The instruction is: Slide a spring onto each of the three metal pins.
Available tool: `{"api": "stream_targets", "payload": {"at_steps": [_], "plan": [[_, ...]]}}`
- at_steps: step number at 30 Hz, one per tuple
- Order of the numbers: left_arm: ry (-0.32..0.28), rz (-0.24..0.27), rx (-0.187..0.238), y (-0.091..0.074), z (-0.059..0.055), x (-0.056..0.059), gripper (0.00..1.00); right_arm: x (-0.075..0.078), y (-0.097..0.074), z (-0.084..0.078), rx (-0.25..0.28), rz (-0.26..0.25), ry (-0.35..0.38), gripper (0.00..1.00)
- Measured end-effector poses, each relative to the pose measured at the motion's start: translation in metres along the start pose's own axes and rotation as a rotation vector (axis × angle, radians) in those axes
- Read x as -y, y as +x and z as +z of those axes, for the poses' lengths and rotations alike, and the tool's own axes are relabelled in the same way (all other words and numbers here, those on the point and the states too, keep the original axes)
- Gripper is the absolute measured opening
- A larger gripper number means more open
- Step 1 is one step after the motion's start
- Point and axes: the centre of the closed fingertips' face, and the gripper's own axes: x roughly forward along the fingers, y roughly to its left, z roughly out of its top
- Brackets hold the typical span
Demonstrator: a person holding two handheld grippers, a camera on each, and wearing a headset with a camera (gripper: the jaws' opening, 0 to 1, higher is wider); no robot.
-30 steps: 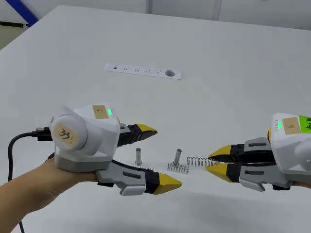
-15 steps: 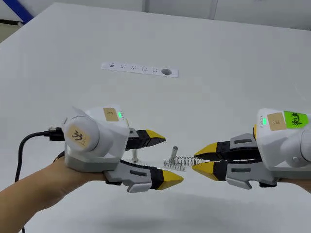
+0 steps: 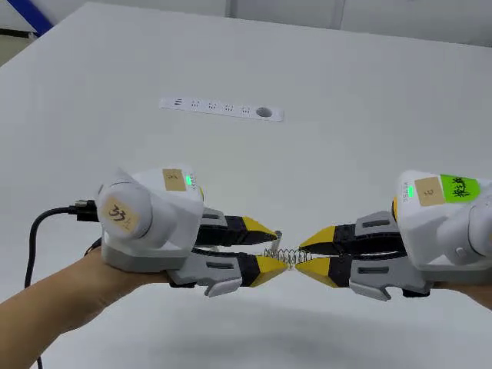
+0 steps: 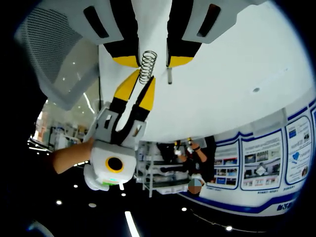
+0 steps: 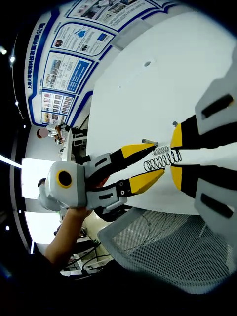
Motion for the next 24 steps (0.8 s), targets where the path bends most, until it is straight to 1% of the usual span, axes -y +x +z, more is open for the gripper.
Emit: {"api": "stream_targets", "payload": {"at_steps": [6,8,11,12,13,14,15,18,21,24], "plan": [[0.005,-0.007,-0.004,0.000,-0.001,0.002,0.17,-0.002,0.001,0.004,0.011,0.006,-0.002,0.11],[0.008,-0.015,-0.004,0.000,-0.001,0.004,0.14,-0.002,0.001,0.005,0.013,0.006,0.000,0.11],[0.027,-0.021,-0.002,-0.002,0.000,0.007,0.12,-0.002,0.000,0.007,0.019,0.007,0.000,0.11],[0.010,-0.036,-0.009,-0.003,-0.001,0.009,0.11,-0.004,-0.001,0.009,0.033,0.014,0.003,0.11],[0.002,-0.041,-0.007,-0.003,-0.001,0.010,0.11,-0.005,-0.002,0.009,0.038,0.024,0.012,0.11],[0.008,-0.045,-0.004,-0.004,-0.001,0.011,0.10,-0.006,-0.003,0.010,0.042,0.031,0.021,0.12],[0.031,-0.054,-0.004,-0.005,0.000,0.013,0.10,-0.007,-0.004,0.010,0.049,0.042,0.025,0.12],[0.066,-0.062,-0.018,-0.004,-0.001,0.016,0.10,-0.009,-0.004,0.010,0.056,0.055,0.026,0.13],[0.075,-0.075,-0.023,-0.004,-0.001,0.016,0.10,-0.011,-0.003,0.009,0.056,0.068,0.028,0.14],[0.098,-0.093,-0.026,-0.005,0.001,0.018,0.10,-0.014,-0.002,0.009,0.055,0.091,0.034,0.15]]}}
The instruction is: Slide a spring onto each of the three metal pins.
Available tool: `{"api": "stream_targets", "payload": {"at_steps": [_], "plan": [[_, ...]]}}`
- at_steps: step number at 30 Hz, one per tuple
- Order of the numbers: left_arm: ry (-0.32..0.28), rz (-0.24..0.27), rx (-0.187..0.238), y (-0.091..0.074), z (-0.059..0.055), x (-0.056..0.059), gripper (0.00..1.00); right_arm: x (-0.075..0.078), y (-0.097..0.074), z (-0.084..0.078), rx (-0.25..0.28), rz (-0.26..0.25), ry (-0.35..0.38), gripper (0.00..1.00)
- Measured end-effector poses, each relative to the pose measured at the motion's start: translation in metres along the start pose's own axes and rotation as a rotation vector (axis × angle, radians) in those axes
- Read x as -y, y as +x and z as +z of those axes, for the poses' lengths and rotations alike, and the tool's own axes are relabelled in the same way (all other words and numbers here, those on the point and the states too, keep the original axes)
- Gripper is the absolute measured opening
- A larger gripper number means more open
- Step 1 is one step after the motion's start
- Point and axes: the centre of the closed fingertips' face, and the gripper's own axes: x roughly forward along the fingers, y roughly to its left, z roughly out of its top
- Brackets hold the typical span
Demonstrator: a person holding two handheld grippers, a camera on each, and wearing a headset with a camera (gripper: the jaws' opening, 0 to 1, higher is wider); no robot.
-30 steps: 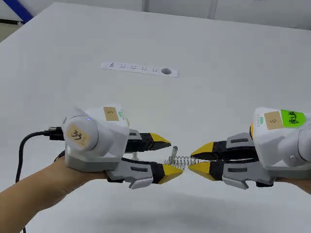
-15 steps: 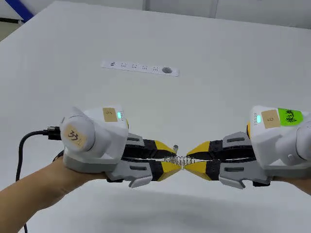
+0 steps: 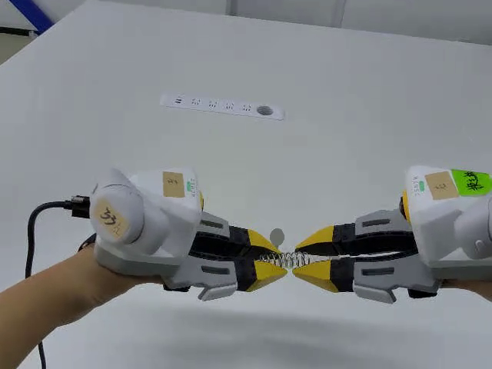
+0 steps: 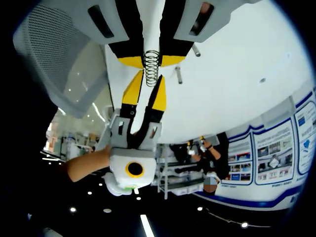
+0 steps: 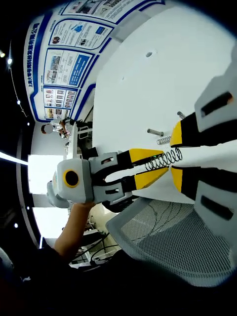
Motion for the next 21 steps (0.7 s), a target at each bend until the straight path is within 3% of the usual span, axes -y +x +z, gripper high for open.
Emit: {"api": "stream_targets", "payload": {"at_steps": [3,13,18,21], "plan": [[0.017,-0.016,0.007,-0.001,0.003,0.003,0.10,-0.001,0.002,-0.003,-0.012,0.017,-0.007,0.14],[0.046,-0.020,-0.018,-0.006,-0.001,0.003,0.10,-0.005,-0.001,0.012,0.045,0.086,0.032,0.12],[0.044,-0.008,-0.021,-0.006,-0.002,0.002,0.10,-0.003,-0.004,0.030,0.132,0.083,0.109,0.12],[0.042,0.002,-0.020,-0.007,-0.002,0.000,0.10,-0.003,-0.004,0.035,0.151,0.080,0.130,0.12]]}}
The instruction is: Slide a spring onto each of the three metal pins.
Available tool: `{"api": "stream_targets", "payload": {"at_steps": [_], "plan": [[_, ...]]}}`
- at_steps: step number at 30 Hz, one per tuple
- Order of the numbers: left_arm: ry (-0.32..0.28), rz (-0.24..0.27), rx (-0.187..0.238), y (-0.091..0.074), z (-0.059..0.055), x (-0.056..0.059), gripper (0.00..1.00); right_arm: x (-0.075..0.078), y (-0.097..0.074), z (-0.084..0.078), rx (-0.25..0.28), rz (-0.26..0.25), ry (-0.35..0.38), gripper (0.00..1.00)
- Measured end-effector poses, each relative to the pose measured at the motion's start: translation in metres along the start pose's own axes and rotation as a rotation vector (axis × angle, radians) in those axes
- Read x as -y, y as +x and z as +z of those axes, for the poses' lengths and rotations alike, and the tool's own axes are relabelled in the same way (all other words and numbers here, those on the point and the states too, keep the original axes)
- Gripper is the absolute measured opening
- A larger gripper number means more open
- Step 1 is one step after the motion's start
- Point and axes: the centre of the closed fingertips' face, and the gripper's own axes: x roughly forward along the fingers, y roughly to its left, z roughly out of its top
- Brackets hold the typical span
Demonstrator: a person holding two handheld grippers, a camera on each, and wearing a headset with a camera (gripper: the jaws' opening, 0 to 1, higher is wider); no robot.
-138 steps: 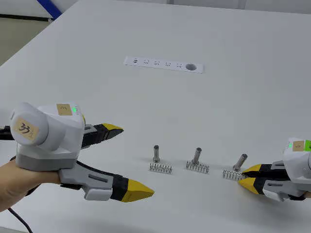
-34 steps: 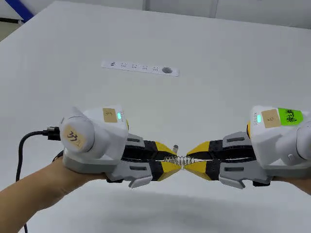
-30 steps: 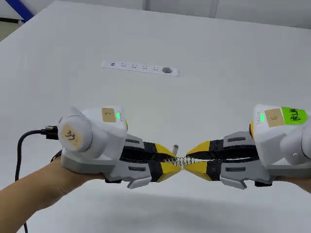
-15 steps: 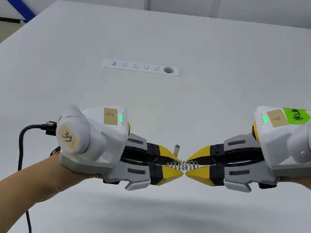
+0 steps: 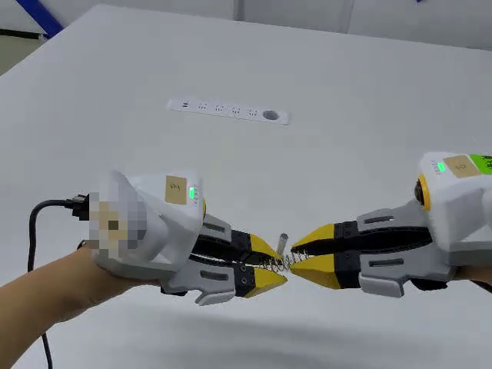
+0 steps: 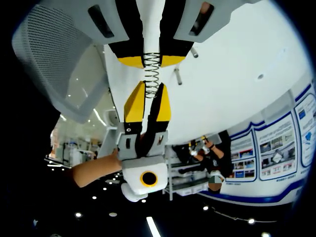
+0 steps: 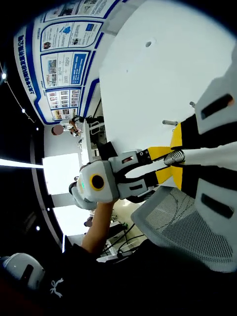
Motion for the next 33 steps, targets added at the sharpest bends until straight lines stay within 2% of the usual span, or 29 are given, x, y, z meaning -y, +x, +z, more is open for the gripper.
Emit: {"api": "stream_targets", "payload": {"at_steps": [5,11,15,19,23,27,33], "plan": [[-0.004,0.002,-0.003,0.000,0.000,0.001,0.10,-0.005,0.003,0.013,0.051,0.003,0.015,0.11],[-0.001,0.002,-0.006,0.002,0.001,0.001,0.10,-0.007,0.006,0.020,0.070,0.004,0.016,0.11],[-0.023,0.003,0.007,0.002,0.002,0.001,0.10,-0.008,0.008,0.023,0.076,-0.002,0.016,0.11],[-0.027,0.003,0.002,0.002,0.001,0.000,0.10,-0.008,0.011,0.024,0.072,-0.011,0.007,0.11],[-0.044,0.005,0.024,0.001,0.006,0.000,0.10,-0.009,0.014,0.033,0.108,-0.020,0.006,0.11],[-0.038,0.024,0.009,0.000,0.004,-0.006,0.10,-0.004,0.018,0.033,0.078,-0.043,-0.013,0.11],[-0.038,0.035,0.006,-0.002,0.004,-0.009,0.10,-0.002,0.020,0.035,0.086,-0.055,0.009,0.11]]}}
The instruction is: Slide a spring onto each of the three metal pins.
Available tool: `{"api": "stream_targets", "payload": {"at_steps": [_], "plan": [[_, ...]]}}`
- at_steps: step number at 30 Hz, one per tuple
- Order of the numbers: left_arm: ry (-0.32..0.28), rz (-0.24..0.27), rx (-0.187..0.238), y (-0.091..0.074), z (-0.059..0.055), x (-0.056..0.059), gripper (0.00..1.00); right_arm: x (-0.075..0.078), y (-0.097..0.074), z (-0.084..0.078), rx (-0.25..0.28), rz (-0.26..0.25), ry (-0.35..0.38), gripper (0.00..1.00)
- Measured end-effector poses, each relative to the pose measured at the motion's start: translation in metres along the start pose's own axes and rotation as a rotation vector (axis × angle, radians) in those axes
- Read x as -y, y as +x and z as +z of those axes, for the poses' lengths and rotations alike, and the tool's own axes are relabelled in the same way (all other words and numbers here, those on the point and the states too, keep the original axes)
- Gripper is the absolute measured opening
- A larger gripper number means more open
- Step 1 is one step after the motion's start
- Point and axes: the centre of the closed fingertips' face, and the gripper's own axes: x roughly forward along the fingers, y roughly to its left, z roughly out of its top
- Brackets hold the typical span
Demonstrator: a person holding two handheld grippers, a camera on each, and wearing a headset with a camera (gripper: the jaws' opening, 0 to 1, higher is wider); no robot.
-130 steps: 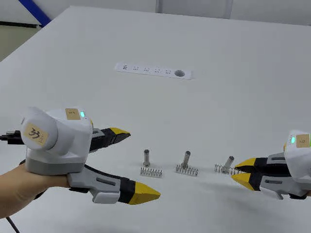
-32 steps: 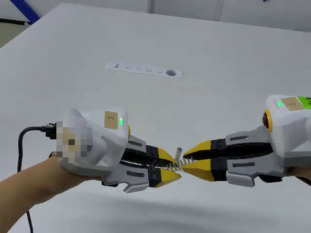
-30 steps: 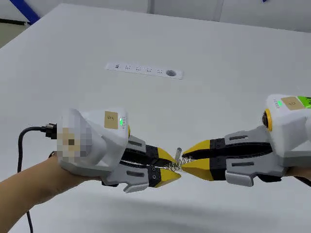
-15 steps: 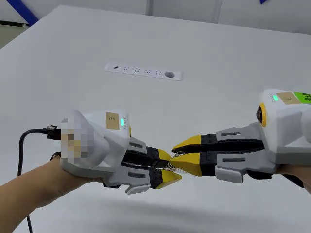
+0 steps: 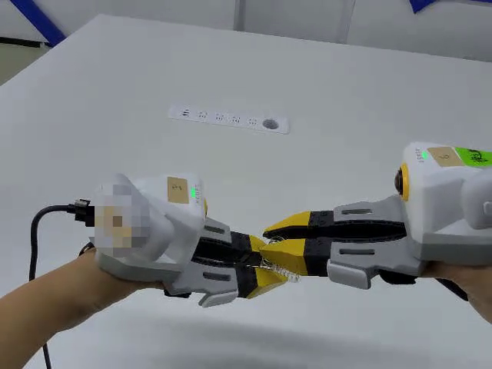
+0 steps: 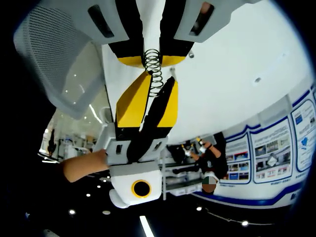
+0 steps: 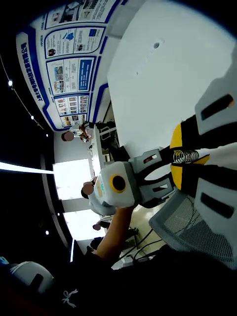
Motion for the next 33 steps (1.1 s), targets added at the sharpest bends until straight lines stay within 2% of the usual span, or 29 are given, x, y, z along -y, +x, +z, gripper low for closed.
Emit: {"api": "stream_targets", "payload": {"at_steps": [4,7,9,12,16,18,19,21,24,29,33], "plan": [[-0.016,0.001,0.015,0.000,0.001,0.000,0.10,0.000,0.001,0.002,0.010,-0.016,-0.001,0.11],[-0.016,-0.002,0.010,0.000,0.000,0.001,0.10,0.001,0.001,0.001,0.000,-0.020,0.007,0.11],[-0.017,-0.001,0.008,0.000,-0.001,0.001,0.10,0.001,0.001,0.000,-0.004,-0.030,-0.020,0.10],[-0.044,-0.001,0.006,0.000,-0.002,0.000,0.11,0.002,0.000,-0.001,-0.003,-0.037,0.001,0.10],[-0.049,0.022,0.006,-0.001,-0.004,-0.005,0.12,0.008,-0.001,-0.003,-0.002,-0.060,0.015,0.10],[-0.100,0.024,0.007,-0.003,-0.005,-0.006,0.17,0.011,-0.003,-0.001,-0.001,-0.070,0.012,0.10],[-0.096,0.028,0.021,-0.004,-0.004,-0.007,0.21,0.012,-0.004,0.000,0.001,-0.073,0.013,0.10],[-0.091,0.049,0.019,-0.006,-0.005,-0.011,0.28,0.015,-0.006,0.001,0.002,-0.082,0.011,0.10],[-0.098,0.065,0.016,-0.011,-0.007,-0.015,0.29,0.019,-0.010,0.003,0.012,-0.099,0.017,0.10],[-0.109,0.097,0.027,-0.018,-0.006,-0.023,0.36,0.028,-0.017,0.001,0.003,-0.130,0.004,0.10],[-0.123,0.100,0.039,-0.021,-0.004,-0.025,0.40,0.038,-0.024,0.000,0.005,-0.159,0.002,0.10]]}}
